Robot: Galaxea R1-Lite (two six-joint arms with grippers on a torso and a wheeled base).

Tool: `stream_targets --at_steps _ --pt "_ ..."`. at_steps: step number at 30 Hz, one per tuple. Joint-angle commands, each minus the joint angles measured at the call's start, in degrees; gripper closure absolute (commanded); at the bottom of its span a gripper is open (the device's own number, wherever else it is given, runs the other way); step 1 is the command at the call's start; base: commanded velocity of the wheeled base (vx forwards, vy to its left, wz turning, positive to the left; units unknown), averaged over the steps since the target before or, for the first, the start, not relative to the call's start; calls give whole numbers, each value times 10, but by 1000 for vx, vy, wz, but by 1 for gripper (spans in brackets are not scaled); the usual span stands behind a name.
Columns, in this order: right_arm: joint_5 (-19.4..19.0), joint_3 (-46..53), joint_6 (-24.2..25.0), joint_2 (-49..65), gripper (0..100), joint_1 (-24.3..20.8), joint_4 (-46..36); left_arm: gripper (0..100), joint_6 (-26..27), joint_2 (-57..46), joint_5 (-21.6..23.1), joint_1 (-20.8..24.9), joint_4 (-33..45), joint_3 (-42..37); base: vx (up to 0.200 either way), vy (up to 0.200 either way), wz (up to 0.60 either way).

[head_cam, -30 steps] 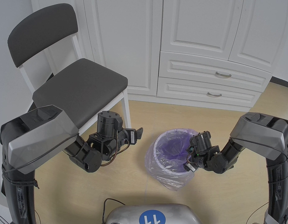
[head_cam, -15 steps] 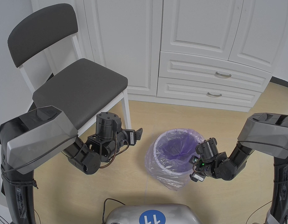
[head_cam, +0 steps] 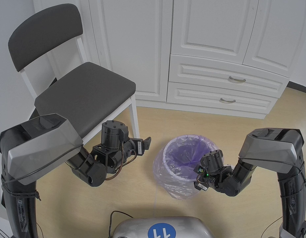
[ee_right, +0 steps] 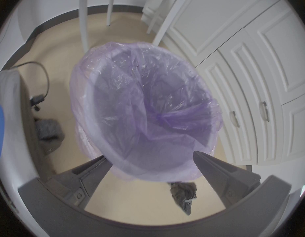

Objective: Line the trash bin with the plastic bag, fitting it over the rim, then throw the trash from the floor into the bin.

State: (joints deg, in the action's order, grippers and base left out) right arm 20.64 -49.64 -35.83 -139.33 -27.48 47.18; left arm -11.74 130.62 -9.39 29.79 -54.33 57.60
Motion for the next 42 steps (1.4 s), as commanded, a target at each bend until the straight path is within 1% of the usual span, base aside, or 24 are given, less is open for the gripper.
stream_targets --at_steps 1,2,8,14,17,20,21,23,24,27,28,31,32,33,34,35,36,37,38,39,40,42 --pt "27 -45 3 -67 0 7 56 0 0 2 0 -2 -9 -4 0 0 0" --pt "33 -51 3 -68 0 8 58 0 1 3 0 -2 -16 -7 0 0 0" --pt "34 -81 14 -80 0 15 63 0 0 4 0 -3 -19 -12 0 0 0" --pt "34 -86 16 -81 0 17 57 0 1 3 0 -4 -19 -8 0 0 0" --pt "48 -107 18 -88 0 16 58 0 0 6 0 -4 -19 -7 0 0 0" --pt "48 -116 26 -91 0 17 59 0 0 8 0 -4 -20 -7 0 0 0" --pt "51 -124 50 -95 0 15 61 0 0 10 0 -3 -26 -6 0 0 0" --pt "51 -114 54 -86 0 15 59 0 0 11 0 -2 -31 -6 0 0 0" --pt "49 -93 54 -67 0 15 63 0 0 10 0 -1 -31 -7 0 0 0" --pt "41 -58 52 -30 0 18 58 0 1 7 0 1 -29 -10 0 0 0" --pt "31 -35 53 -7 0 22 63 0 1 4 0 4 -22 -12 0 0 0" --pt "23 14 60 29 0 24 64 0 2 2 -3 10 -21 -22 0 0 0" --pt "24 41 77 45 0 28 65 0 3 0 -12 11 -24 -34 0 0 0" --pt "24 41 77 45 0 28 65 0 3 0 -12 11 -24 -34 0 0 0" --pt "24 65 111 56 0 29 69 0 4 -4 -20 11 -29 -45 0 0 0" --pt "24 75 132 60 0 27 71 0 3 -5 -20 12 -31 -48 0 0 0" --pt "24 75 135 60 0 27 71 0 3 -5 -20 12 -31 -49 0 0 0" --pt "23 78 168 56 0 25 64 0 3 -6 -20 12 -31 -53 0 0 0" --pt "23 78 177 55 0 25 63 0 3 -6 -20 12 -31 -54 0 0 0" --pt "19 75 197 44 0 26 56 0 2 -7 -20 12 -32 -59 0 0 0" --pt "16 74 203 39 0 28 53 0 2 -7 -20 12 -32 -61 0 0 0" --pt "-17 49 230 14 0 40 28 0 2 -16 -20 15 -32 -72 0 0 0"
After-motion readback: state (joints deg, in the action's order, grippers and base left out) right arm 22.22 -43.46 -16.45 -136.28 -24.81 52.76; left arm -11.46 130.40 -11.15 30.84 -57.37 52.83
